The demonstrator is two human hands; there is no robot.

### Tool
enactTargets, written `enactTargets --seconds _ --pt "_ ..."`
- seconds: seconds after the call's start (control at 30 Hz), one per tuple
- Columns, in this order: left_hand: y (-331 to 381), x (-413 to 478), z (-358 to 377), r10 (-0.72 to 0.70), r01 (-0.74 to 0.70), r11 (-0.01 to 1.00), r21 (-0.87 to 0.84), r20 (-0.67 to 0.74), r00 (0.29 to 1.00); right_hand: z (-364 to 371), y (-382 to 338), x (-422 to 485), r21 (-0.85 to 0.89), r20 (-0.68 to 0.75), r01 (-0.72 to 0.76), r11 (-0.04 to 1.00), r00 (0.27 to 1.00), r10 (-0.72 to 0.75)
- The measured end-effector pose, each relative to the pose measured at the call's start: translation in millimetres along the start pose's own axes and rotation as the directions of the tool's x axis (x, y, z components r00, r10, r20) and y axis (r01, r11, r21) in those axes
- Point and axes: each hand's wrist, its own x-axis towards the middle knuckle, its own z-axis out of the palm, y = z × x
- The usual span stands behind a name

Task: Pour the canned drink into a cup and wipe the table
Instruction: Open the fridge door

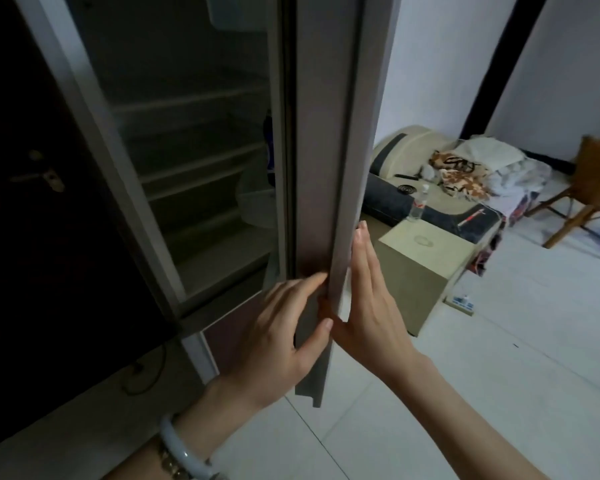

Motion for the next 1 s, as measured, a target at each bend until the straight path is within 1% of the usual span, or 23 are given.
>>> enactTargets --seconds 0.13,0.23,0.33,0.43,0.57,0.67,0.77,0.9,1.0 --pt "12.6 13.0 28.1 0.142 -0.140 0.983 0.116 -0.008 0.990 -40.1 33.1 -22.1 -0.078 -0.040 -0.044 0.996 0.998 0.041" --pt "16.8 27.9 47.5 0.173 -0.175 0.974 0.148 0.023 0.985 -63.3 54.9 -36.3 -0.133 -0.080 -0.111 0.985 0.992 0.101" --pt "20.2 47.6 69.8 0.201 -0.216 0.957 0.195 0.096 0.975 -81.1 76.4 -47.5 -0.208 -0.117 -0.144 0.968 0.986 0.122" --pt "24.0 66.8 100.1 0.252 -0.296 0.922 0.250 0.195 0.948 -98.6 99.4 -52.4 -0.281 -0.151 -0.193 0.940 0.976 0.155" --pt "27.1 94.2 144.3 0.340 -0.410 0.856 0.317 0.254 0.906 -118.8 133.9 -53.2 -0.342 -0.212 -0.254 0.905 0.959 0.188" --pt "26.9 120.0 171.5 0.428 -0.498 0.798 0.340 0.263 0.865 -131.6 164.8 -53.5 -0.344 -0.229 -0.328 0.880 0.938 0.261" --pt "30.3 143.4 200.4 0.485 -0.547 0.769 0.331 0.257 0.836 -143.2 196.3 -50.6 -0.321 -0.256 -0.361 0.876 0.923 0.287" --pt "37.4 172.1 243.1 0.510 -0.570 0.746 0.346 0.254 0.822 -158.3 240.6 -39.5 -0.243 -0.277 -0.404 0.882 0.900 0.336" --pt "41.0 195.8 272.2 0.518 -0.585 0.725 0.363 0.273 0.811 -169.6 276.4 -28.5 -0.193 -0.262 -0.484 0.853 0.863 0.431"
